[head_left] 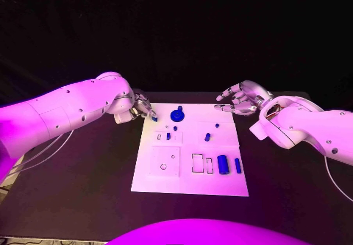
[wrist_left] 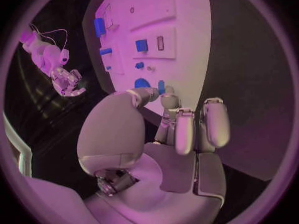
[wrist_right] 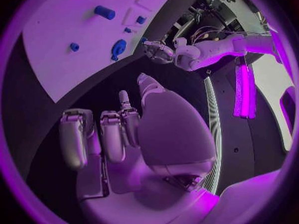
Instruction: Assemble the parts on the task board
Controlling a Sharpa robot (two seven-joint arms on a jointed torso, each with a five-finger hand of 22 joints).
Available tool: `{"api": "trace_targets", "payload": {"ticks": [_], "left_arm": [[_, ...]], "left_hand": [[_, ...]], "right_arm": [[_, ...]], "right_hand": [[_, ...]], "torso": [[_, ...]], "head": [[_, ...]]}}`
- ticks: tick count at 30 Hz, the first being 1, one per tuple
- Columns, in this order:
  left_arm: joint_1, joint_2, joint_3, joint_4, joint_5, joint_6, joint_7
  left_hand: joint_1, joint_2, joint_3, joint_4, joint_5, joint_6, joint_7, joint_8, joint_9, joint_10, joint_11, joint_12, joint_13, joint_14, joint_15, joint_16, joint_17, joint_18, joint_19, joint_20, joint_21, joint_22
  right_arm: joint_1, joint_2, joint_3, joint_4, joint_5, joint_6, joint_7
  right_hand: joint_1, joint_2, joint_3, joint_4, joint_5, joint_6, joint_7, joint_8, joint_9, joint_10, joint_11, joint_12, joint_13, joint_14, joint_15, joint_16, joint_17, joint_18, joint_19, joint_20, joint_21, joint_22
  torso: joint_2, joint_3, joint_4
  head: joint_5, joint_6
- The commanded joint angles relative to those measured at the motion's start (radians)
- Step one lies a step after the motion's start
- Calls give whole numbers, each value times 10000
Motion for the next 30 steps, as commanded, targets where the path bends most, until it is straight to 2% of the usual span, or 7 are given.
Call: {"api": "trace_targets", "payload": {"ticks": [1,6,11,13,18,19,30], "left_arm": [[13,-278,13,583,374,-570,-138],[-6,-687,-31,1464,96,-889,-194],[-66,-846,-120,1988,-72,-1108,-287],[-104,-869,-159,2136,-108,-1180,-319],[-214,-873,-245,2384,-278,-1293,-404],[-230,-870,-256,2412,-326,-1291,-417],[-319,-756,-375,2512,-827,-841,-650]], "left_hand": [[-146,-10,1766,-1782,185,159,-98,77,908,109,-15,70,82,696,-94,75,1299,-159,123,-17,84,108],[-219,-61,1794,-1838,416,223,-127,92,934,199,-41,124,176,707,-121,90,1328,-186,212,-43,150,235],[-280,-97,1811,-1870,608,275,-150,105,956,285,-65,189,278,710,-141,89,1323,-217,311,-62,219,375],[-347,-135,1821,-1900,827,319,-172,116,979,349,-87,220,336,708,-162,80,1301,-230,355,-80,254,438],[-410,-163,1824,-1923,1008,360,-191,134,1007,387,-105,224,355,712,-178,84,1304,-241,390,-96,282,489],[-476,-188,1831,-1941,1211,396,-215,175,1061,426,-122,243,397,718,-195,93,1321,-244,403,-111,294,509],[-574,-210,1849,-1977,1463,418,-237,224,1148,430,-146,196,358,723,-216,100,1333,-245,407,-133,303,521]], "right_arm": [[-5,-33,3,25,-41,17,119],[-5,-76,3,31,-41,16,125],[-5,-99,2,30,-41,14,129],[-5,-104,2,31,-41,15,129],[-5,-107,2,32,-41,17,131],[-5,-108,2,32,-41,18,130],[-5,-93,2,42,-40,-5,118]], "right_hand": [[-74,34,8,24,-3,-21,-13,33,-13,-72,-2,-46,1141,859,39,-39,1879,187,502,28,-51,2062],[-74,34,8,24,-3,-21,-13,33,-13,-72,-2,-46,1141,859,39,-39,1879,187,502,28,-51,2062],[-74,34,8,24,-3,-21,-13,33,-13,-72,-2,-46,1141,859,39,-39,1879,187,502,28,-51,2062],[-74,34,8,24,-3,-21,-13,33,-13,-72,-2,-46,1141,859,39,-39,1879,187,502,28,-51,2062],[-74,34,8,24,-3,-21,-13,33,-13,-72,-2,-46,1141,859,39,-39,1879,187,502,28,-51,2062],[-74,34,8,24,-3,-21,-13,33,-13,-72,-2,-46,1141,859,39,-39,1879,187,502,28,-51,2062],[-30,8,17,-13,-1,-30,-16,38,-17,-79,-7,-55,1131,857,35,-43,1870,187,504,26,-51,2064]], "torso": [[-28,11,37],[-34,6,50],[-27,10,39],[-29,9,38],[-12,17,10],[-9,13,9],[0,25,2]], "head": [[9,-26],[18,-57],[42,-49],[62,-61],[72,-58],[72,-59],[76,-110]]}}
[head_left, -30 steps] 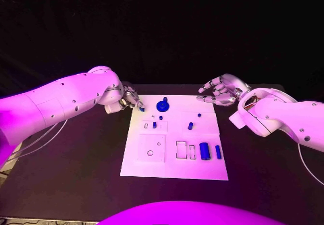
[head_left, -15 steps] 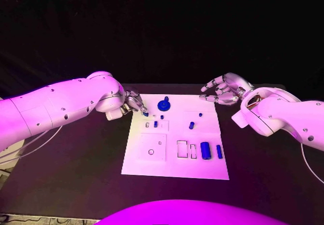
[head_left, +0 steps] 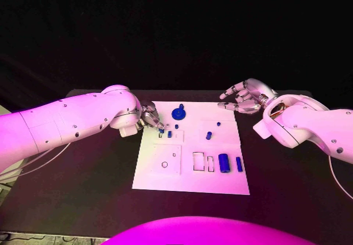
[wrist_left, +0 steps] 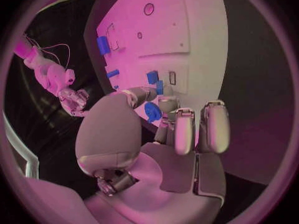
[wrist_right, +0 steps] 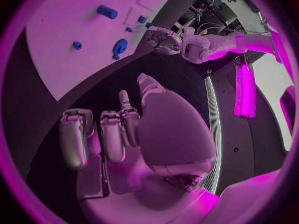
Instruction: Assemble the parts on the task board
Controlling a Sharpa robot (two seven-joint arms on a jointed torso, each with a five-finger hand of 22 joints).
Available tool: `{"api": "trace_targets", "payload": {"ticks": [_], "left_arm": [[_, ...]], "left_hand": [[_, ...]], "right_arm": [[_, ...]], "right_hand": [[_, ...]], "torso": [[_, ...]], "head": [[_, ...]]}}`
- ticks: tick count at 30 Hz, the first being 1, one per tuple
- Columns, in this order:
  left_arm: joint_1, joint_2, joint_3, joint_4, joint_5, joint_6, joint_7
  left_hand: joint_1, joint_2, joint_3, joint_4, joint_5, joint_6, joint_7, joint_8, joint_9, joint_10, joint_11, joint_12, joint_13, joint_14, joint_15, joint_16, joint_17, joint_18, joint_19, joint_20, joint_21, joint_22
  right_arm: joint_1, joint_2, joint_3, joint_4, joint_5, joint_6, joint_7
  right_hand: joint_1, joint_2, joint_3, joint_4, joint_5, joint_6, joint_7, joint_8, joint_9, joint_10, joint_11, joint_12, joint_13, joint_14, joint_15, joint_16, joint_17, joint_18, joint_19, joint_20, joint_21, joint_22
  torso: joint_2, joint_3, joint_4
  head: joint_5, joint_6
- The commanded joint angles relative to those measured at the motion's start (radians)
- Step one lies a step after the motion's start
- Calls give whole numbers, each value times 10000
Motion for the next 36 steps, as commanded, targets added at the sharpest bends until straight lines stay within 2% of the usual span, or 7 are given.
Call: {"api": "trace_targets", "payload": {"ticks": [1,5,18,36], "left_arm": [[-12,45,-9,39,-436,215,-163],[-34,70,-26,54,-760,240,-188],[-74,68,-46,158,-1339,506,-274],[-204,105,-55,223,-1799,578,-219]], "left_hand": [[-73,54,1879,-1948,51,184,-148,52,274,52,-23,15,-14,724,-75,60,1334,-89,70,-8,40,163],[-102,51,1886,-1960,123,192,-155,70,303,59,-30,10,-14,728,-80,67,1349,-91,75,-14,45,173],[-145,37,1897,-1989,241,203,-168,98,350,69,-43,-5,-26,740,-90,89,1393,-92,79,-23,50,182],[-152,27,1897,-2000,260,204,-171,103,360,78,-44,6,-8,744,-91,97,1410,-94,82,-25,53,187]], "right_arm": [[-5,2,3,21,-37,-8,108],[-5,-11,3,21,-19,-25,106],[-5,-27,3,23,-10,-14,113],[-7,-18,3,10,-9,7,121]], "right_hand": [[-30,8,17,-13,-1,-29,-16,39,-17,-79,-7,-55,1132,857,35,-43,1864,187,504,26,-51,2068],[-25,5,18,-15,-1,-31,-16,39,-17,-82,-7,-59,1128,856,35,-45,1861,186,507,25,-46,2071],[-25,5,18,-15,-1,-31,-16,39,-17,-82,-7,-59,1128,856,35,-45,1861,186,507,25,-46,2071],[-25,5,18,-15,-1,-31,-16,39,-17,-82,-7,-59,1128,856,35,-45,1861,186,507,25,-46,2071]], "torso": [[0,1,9],[-12,-4,29],[-7,-18,29],[-10,-13,22]], "head": [[-12,-29],[-5,-54],[9,-82],[19,-130]]}}
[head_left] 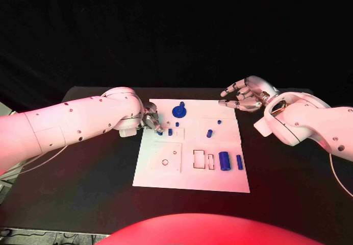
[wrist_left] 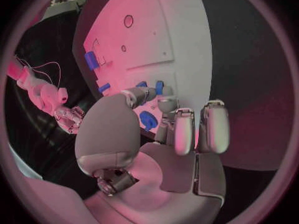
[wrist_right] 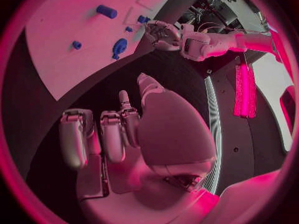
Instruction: Assemble the parts on the task board
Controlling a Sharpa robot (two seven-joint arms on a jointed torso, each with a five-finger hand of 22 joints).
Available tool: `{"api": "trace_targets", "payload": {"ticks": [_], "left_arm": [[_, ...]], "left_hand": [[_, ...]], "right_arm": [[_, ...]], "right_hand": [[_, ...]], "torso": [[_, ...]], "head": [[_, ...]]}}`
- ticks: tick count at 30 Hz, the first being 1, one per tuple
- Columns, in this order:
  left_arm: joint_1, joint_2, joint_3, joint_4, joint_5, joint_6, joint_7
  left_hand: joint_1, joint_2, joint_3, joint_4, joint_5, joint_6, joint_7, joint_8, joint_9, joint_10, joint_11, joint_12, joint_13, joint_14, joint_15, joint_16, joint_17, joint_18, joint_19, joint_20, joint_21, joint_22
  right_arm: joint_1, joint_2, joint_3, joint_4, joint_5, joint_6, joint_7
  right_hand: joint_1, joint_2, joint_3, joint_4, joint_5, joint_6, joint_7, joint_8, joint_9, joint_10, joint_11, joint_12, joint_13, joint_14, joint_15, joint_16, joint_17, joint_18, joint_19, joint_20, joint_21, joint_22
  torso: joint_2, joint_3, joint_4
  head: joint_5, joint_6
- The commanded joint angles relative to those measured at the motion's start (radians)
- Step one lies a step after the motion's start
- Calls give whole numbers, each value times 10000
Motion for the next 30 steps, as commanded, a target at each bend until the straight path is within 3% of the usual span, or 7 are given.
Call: {"api": "trace_targets", "payload": {"ticks": [1,30], "left_arm": [[-39,24,-2,45,-357,172,43],[-146,276,-18,-177,-235,404,75]], "left_hand": [[15,117,1923,-1975,69,167,-133,67,25,21,-26,-7,-10,702,-56,51,1392,-96,47,10,53,190],[-107,155,1903,-1930,87,177,-144,101,84,77,-29,29,48,718,-52,79,1449,-99,44,9,53,194]], "right_arm": [[-6,0,3,6,-26,31,116],[-12,22,2,-23,-26,54,131]], "right_hand": [[-25,5,18,-15,-1,-31,-16,39,-9,-82,-6,-59,1129,856,35,-45,1864,185,507,25,-46,2066],[-25,5,18,-15,-1,-31,-16,39,-9,-82,-6,-59,1129,856,35,-45,1864,185,507,25,-46,2066]], "torso": [[4,3,2],[2,11,-10]], "head": [[-12,-9],[-27,-84]]}}
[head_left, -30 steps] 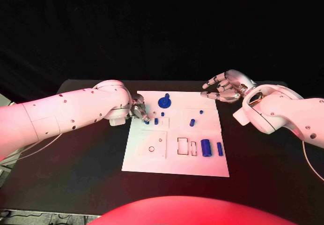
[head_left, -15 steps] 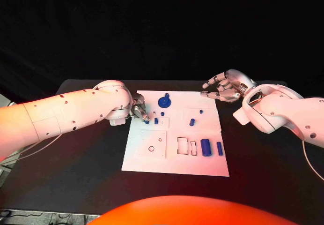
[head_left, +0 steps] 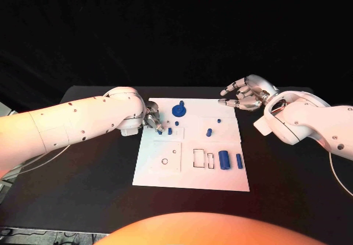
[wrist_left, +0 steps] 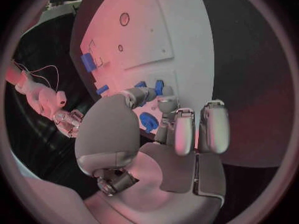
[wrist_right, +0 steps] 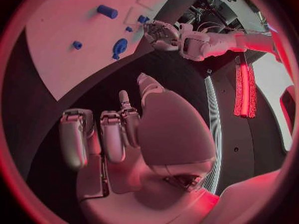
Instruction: Assemble the parts on the task board
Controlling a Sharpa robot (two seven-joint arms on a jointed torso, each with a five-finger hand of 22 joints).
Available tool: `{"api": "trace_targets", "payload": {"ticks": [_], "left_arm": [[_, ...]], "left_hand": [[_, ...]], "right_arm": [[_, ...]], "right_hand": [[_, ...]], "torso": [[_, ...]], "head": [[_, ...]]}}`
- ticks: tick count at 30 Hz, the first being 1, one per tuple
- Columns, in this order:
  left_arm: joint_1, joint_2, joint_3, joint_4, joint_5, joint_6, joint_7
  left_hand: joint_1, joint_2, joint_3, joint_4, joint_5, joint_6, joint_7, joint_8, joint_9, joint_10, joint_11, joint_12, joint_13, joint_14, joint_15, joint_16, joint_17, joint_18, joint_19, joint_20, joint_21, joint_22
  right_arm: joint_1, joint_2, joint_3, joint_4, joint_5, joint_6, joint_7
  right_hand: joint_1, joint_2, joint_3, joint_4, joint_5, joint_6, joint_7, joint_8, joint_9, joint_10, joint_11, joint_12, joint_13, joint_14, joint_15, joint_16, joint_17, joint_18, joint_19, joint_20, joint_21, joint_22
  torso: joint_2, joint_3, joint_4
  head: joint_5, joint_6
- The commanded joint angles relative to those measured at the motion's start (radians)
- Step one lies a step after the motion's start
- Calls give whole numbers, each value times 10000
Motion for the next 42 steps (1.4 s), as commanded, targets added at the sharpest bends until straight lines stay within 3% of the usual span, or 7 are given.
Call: {"api": "trace_targets", "payload": {"ticks": [1,17,21,27,30,36,42], "left_arm": [[-75,62,-38,7,135,384,46],[-88,117,-67,-164,184,387,37],[-89,100,-70,-199,215,317,21],[-91,22,-69,-246,218,247,-10],[-91,-25,-66,-276,201,203,-16],[-91,-87,-58,-291,185,146,-22],[-90,-138,-19,-273,174,41,-20]], "left_hand": [[-20,81,1638,-1667,50,141,-109,-28,9,59,-52,34,23,717,-53,57,1447,-100,46,9,54,199],[-290,123,1392,-1549,-70,153,-180,64,153,215,-99,137,168,745,-73,110,1546,-101,38,4,38,200],[-871,164,514,-1012,-305,98,-287,74,255,248,-153,98,130,738,-105,102,1528,-99,18,-18,-16,170],[-1596,107,-865,-122,-386,199,-278,-55,194,112,-146,29,55,716,-114,67,1454,-84,-30,-48,-98,74],[-1619,77,-1797,356,-345,164,-268,-140,185,-20,-133,-1,2,697,-112,32,1385,-68,-72,-34,-163,-4],[-1545,65,-2202,619,-409,174,-263,-164,186,-41,-127,22,23,701,-108,41,1402,-67,-62,-36,-174,-2],[-1427,106,-2587,1025,-739,180,-259,-195,185,-65,-121,36,30,701,-103,41,1403,-61,-73,-30,-200,-25]], "right_arm": [[-8,5,2,0,-31,52,121],[-9,-4,2,-4,-31,27,134],[-9,-7,2,-6,-30,18,139],[-11,-14,2,-12,-29,13,143],[-12,-18,2,-12,-29,10,147],[-16,-26,2,-15,-29,-2,151],[-19,-31,2,-16,-28,-8,153]], "right_hand": [[-25,5,18,-15,-1,-31,-16,39,-11,-83,-7,-59,1122,856,35,-45,1866,186,507,25,-46,2070],[-4,-2,33,-5,-3,-43,-14,49,-16,-99,-5,-79,1102,850,34,-56,1841,193,492,22,-79,2054],[-5,-2,33,-4,-3,-44,-14,49,-16,-99,-5,-79,1102,850,34,-56,1841,193,492,22,-81,2053],[-14,-3,30,2,-5,-48,-13,48,-17,-104,-4,-84,1096,850,34,-58,1838,198,482,22,-100,2043],[-14,-3,30,2,-5,-48,-13,48,-17,-104,-4,-84,1096,850,34,-58,1838,198,482,22,-100,2043],[-27,-9,24,10,-7,-55,-10,46,-19,-106,-3,-86,1096,848,35,-61,1830,201,475,22,-114,2036],[-27,-9,24,10,-7,-55,-10,46,-19,-106,-3,-86,1096,848,35,-61,1830,201,475,22,-114,2036]], "torso": [[-10,-1,10],[-21,-8,15],[-20,-5,17],[-19,-11,14],[-16,-5,12],[-15,-7,11],[-13,-7,17]], "head": [[-16,-25],[-39,-34],[-43,-32],[-60,-23],[-61,-13],[-75,-13],[-85,-14]]}}
